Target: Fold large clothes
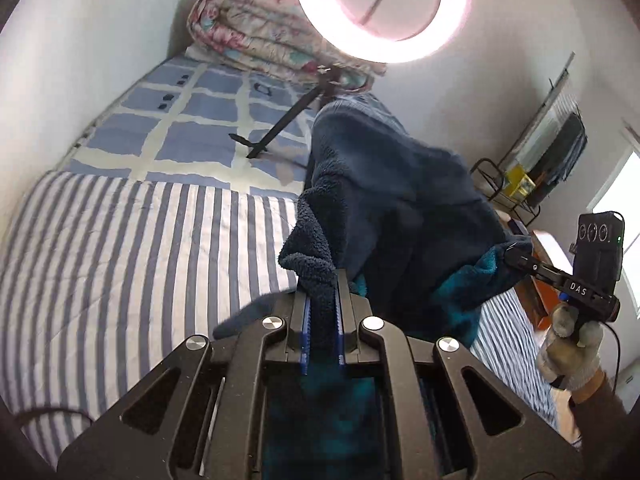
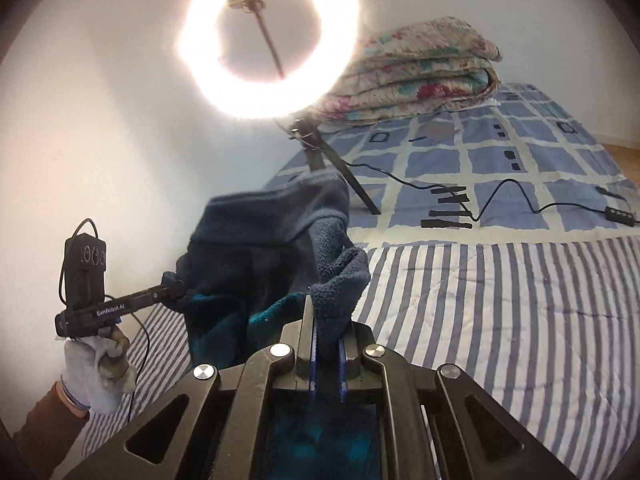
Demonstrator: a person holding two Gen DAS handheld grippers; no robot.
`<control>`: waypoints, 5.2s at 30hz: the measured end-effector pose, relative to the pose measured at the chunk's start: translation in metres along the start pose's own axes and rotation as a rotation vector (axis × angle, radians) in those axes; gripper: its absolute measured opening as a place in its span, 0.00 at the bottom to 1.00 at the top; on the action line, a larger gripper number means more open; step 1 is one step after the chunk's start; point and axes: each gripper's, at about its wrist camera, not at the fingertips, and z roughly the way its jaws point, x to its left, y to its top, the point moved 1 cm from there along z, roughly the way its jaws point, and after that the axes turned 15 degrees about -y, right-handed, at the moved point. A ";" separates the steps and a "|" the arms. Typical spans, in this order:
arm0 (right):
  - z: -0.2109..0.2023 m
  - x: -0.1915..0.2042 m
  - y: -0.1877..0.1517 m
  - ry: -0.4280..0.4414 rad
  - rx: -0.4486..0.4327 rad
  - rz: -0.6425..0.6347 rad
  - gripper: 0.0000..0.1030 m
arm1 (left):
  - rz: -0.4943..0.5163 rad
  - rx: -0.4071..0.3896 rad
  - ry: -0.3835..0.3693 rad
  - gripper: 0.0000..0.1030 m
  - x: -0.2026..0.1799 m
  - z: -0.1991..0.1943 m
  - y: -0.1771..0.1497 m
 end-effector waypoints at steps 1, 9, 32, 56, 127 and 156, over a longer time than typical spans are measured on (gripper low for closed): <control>-0.016 0.004 -0.009 -0.003 0.001 -0.010 0.05 | 0.018 -0.002 0.003 0.07 -0.009 -0.010 -0.005; -0.088 0.021 -0.080 0.005 0.041 -0.014 0.04 | 0.043 0.005 -0.017 0.07 -0.066 -0.077 -0.074; -0.191 0.040 -0.214 -0.165 0.081 -0.083 0.35 | -0.138 0.066 -0.016 0.51 -0.076 -0.156 -0.220; -0.130 0.044 -0.226 0.137 0.286 0.355 0.10 | -0.498 0.063 -0.201 0.05 -0.060 -0.105 -0.215; -0.047 0.134 -0.142 -0.105 0.192 -0.183 0.34 | -0.077 0.163 0.143 0.12 -0.098 -0.001 -0.141; -0.179 0.050 -0.259 -0.143 0.259 -0.072 0.34 | -0.249 0.098 0.012 0.17 -0.072 -0.131 -0.237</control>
